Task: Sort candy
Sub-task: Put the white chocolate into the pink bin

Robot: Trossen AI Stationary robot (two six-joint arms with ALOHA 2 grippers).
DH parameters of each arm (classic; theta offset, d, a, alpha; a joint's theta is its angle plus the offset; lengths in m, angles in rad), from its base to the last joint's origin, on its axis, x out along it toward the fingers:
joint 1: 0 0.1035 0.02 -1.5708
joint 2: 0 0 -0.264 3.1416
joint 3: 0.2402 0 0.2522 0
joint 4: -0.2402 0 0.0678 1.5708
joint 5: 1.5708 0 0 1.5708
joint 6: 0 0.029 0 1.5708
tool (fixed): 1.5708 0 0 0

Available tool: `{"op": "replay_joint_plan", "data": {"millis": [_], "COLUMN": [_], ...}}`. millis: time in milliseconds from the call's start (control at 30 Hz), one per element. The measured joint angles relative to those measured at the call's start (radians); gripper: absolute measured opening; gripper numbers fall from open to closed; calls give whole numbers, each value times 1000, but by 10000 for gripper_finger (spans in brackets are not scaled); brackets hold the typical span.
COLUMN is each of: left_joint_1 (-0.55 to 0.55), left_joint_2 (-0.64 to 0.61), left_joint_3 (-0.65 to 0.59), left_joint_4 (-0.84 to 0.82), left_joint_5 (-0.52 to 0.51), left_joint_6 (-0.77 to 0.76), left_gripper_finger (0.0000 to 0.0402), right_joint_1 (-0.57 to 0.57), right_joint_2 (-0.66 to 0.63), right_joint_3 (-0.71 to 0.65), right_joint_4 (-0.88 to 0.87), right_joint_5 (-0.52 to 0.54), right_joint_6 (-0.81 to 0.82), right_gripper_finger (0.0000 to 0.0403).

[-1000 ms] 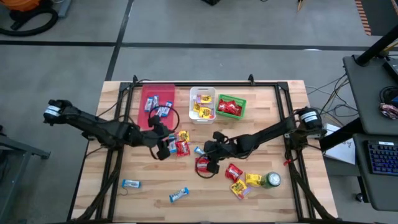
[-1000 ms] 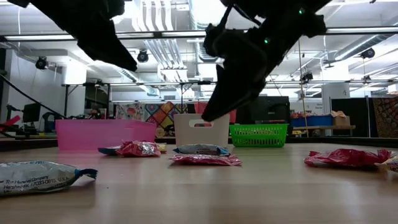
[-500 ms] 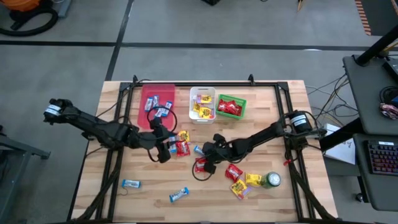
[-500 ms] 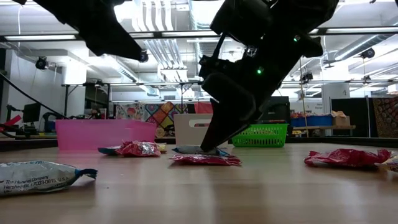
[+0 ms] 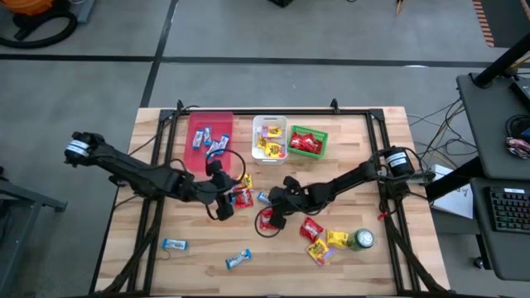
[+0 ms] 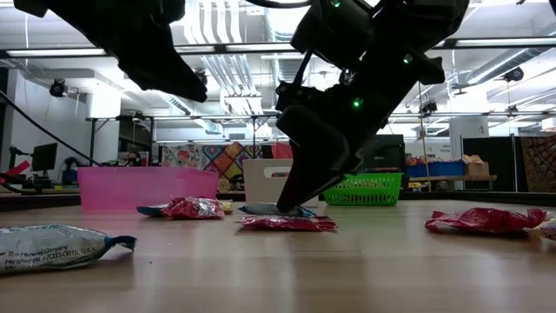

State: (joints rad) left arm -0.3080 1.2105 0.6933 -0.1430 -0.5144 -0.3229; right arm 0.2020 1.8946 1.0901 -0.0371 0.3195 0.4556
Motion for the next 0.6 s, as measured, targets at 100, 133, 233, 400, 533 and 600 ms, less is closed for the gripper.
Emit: {"op": "replay_joint_plan", "data": {"millis": [100,133,233,400,533,600], "left_joint_1": [0,0,0,0,0,0], "left_joint_2": [18,24,35,44,46,46], "left_joint_3": [0,0,0,0,0,0], "left_joint_4": [8,14,24,38,39,45], "left_joint_5": [0,0,0,0,0,0], "left_joint_6": [0,0,0,0,0,0], "left_gripper_finger": [129,129,129,129,129,129], "right_joint_1": [0,0,0,-2,-8,-12], "right_joint_2": [0,0,0,1,2,6], "right_joint_3": [0,0,-1,-2,-3,-4], "right_joint_4": [2,2,-1,-4,-16,-14], "right_joint_5": [-6,-8,-11,-1,-5,-6], "right_joint_6": [-3,-3,2,0,-4,-7], "right_gripper_finger": [103,109,137,190,210,204]}}
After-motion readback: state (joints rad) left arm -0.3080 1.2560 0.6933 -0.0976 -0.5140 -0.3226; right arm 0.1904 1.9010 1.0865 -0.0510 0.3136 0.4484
